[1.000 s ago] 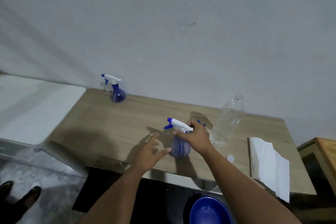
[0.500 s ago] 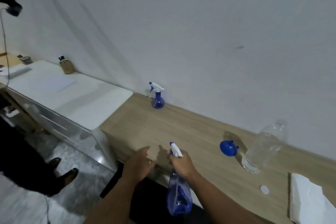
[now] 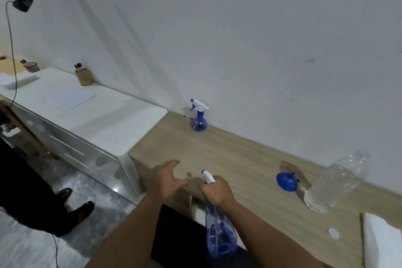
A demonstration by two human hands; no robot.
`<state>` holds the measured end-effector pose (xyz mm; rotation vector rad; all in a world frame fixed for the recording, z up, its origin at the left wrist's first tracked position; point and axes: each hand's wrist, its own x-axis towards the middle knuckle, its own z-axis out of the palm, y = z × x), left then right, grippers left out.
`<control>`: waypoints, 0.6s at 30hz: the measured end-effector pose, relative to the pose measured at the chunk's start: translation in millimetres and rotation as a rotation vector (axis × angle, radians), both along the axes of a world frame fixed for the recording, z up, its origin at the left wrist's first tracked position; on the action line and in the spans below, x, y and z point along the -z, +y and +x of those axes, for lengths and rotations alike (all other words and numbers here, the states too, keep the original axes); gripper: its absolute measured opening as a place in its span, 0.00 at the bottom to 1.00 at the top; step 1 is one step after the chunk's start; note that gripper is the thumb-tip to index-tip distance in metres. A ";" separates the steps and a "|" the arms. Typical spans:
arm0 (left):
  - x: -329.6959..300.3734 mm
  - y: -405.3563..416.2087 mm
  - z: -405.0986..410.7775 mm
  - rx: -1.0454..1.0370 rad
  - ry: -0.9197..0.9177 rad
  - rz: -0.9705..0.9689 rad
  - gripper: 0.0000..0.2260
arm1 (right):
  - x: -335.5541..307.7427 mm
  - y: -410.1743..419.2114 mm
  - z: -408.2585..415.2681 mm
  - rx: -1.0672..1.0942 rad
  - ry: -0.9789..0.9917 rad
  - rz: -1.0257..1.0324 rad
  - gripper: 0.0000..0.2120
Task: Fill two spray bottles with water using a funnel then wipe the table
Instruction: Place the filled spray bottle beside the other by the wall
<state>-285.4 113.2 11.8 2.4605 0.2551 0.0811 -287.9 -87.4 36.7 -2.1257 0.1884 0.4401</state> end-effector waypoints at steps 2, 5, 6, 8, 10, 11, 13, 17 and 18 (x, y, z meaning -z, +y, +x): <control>3.1 7.8 6.2 0.014 0.005 0.024 0.40 | 0.4 5.0 3.4 0.000 -0.005 -0.012 0.20; -2.3 13.1 12.0 0.047 0.024 0.012 0.39 | 4.9 11.0 7.5 -0.006 -0.016 0.024 0.15; -4.7 14.4 13.8 0.060 0.036 -0.002 0.38 | 6.6 12.3 9.0 -0.001 -0.020 0.024 0.14; -6.1 18.4 18.8 0.081 0.043 0.002 0.36 | 9.7 14.7 13.0 0.012 -0.037 0.036 0.12; -6.4 22.8 23.3 0.090 0.039 0.002 0.34 | 13.4 18.2 17.9 0.025 -0.060 0.038 0.12; -6.1 25.3 25.4 0.093 0.038 -0.005 0.33 | 15.8 20.2 20.4 0.029 -0.071 0.034 0.11; -7.9 29.0 28.9 0.103 0.031 -0.010 0.33 | 18.6 23.9 23.9 0.026 -0.092 0.047 0.09; -8.8 36.7 34.3 0.092 -0.001 -0.025 0.31 | 22.7 26.6 25.9 -0.059 -0.148 0.158 0.07; -8.8 37.9 35.4 0.091 -0.002 -0.032 0.31 | 23.6 26.7 25.7 -0.081 -0.169 0.179 0.05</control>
